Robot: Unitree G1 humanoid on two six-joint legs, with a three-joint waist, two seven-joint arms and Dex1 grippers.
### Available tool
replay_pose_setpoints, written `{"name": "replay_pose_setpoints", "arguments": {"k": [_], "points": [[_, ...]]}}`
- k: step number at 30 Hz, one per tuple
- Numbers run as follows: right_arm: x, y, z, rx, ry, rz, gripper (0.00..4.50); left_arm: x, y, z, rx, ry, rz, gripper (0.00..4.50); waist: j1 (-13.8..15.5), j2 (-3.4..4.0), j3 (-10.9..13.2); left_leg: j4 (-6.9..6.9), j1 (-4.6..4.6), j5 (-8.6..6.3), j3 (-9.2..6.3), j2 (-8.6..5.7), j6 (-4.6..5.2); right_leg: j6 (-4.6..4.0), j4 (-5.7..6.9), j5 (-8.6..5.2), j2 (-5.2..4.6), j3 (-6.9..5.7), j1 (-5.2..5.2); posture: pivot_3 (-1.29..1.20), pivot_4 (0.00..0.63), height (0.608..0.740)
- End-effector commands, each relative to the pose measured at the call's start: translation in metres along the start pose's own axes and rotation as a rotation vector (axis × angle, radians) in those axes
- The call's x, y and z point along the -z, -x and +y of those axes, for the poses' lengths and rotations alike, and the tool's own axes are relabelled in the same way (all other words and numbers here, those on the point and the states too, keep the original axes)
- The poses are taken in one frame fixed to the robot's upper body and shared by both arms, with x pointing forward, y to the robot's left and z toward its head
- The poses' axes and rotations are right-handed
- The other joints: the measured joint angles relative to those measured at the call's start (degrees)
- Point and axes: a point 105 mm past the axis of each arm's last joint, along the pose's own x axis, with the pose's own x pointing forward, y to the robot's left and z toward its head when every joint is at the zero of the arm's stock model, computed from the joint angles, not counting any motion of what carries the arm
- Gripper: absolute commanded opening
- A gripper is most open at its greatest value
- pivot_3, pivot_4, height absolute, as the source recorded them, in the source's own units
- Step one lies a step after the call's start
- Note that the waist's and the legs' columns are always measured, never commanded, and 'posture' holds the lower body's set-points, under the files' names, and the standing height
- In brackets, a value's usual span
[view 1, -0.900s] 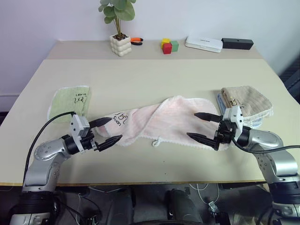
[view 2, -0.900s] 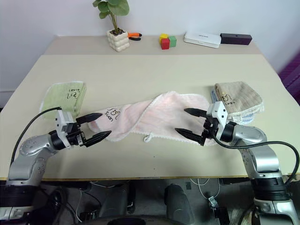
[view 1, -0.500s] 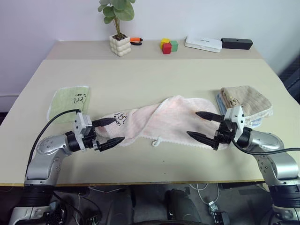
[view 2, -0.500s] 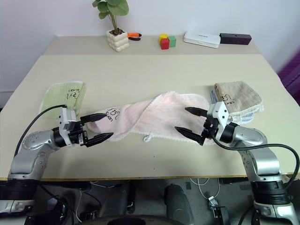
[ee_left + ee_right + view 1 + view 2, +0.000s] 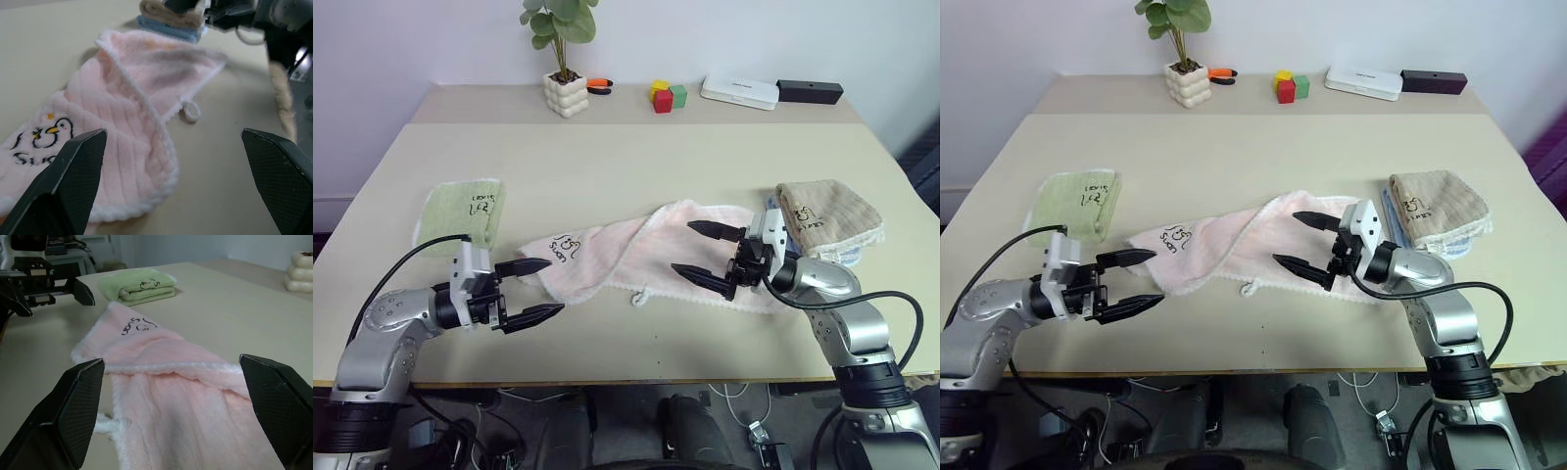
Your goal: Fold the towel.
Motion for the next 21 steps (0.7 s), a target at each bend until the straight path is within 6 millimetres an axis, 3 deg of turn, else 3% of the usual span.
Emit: {"name": "replay_pose_setpoints", "arguments": {"k": [1, 8, 16, 19, 21], "points": [[-0.012, -0.011, 0.0, 0.016, 0.056, -0.063, 4.49, -0.002, -0.011, 0.001, 0.035, -0.131, 0.027, 4.5, -0.07, 0.0, 0.0, 0.0, 0.0, 0.0, 0.0, 0.0, 0.0, 0.0, 0.0, 0.0, 0.0, 0.0, 0.0, 0.0, 0.15, 0.735], [-0.008, -0.022, 0.006, 0.051, 0.076, -0.095, 4.49, 0.013, -0.041, 0.013, 0.094, -0.269, 0.084, 4.5, -0.07, 0.0, 0.0, 0.01, -0.01, 0.0, 0.0, 0.0, 0.0, 0.05, 0.02, 0.03, 0.03, 0.0, -0.02, 0.0, 0.15, 0.735], [-0.006, -0.025, 0.007, 0.091, 0.083, -0.117, 4.49, 0.02, -0.05, 0.011, 0.166, -0.236, 0.087, 4.5, -0.09, 0.01, 0.0, 0.0, -0.01, 0.0, 0.0, 0.03, 0.0, 0.07, 0.05, 0.04, 0.06, 0.0, -0.03, 0.0, 0.15, 0.735], [-0.006, -0.024, 0.007, 0.101, 0.087, -0.12, 4.5, 0.025, -0.051, 0.011, 0.178, -0.222, 0.109, 3.65, -0.12, 0.01, 0.0, 0.01, -0.01, 0.0, 0.0, 0.02, 0.0, 0.08, 0.05, 0.04, 0.06, 0.0, -0.03, 0.0, 0.15, 0.735], [-0.004, -0.024, 0.007, 0.104, 0.085, -0.118, 4.5, 0.023, -0.051, 0.01, 0.178, -0.205, 0.096, 2.75, -0.09, 0.01, 0.0, 0.0, -0.01, 0.0, -0.01, 0.03, 0.0, 0.08, 0.05, 0.04, 0.06, 0.0, -0.03, 0.0, 0.15, 0.735]]}}
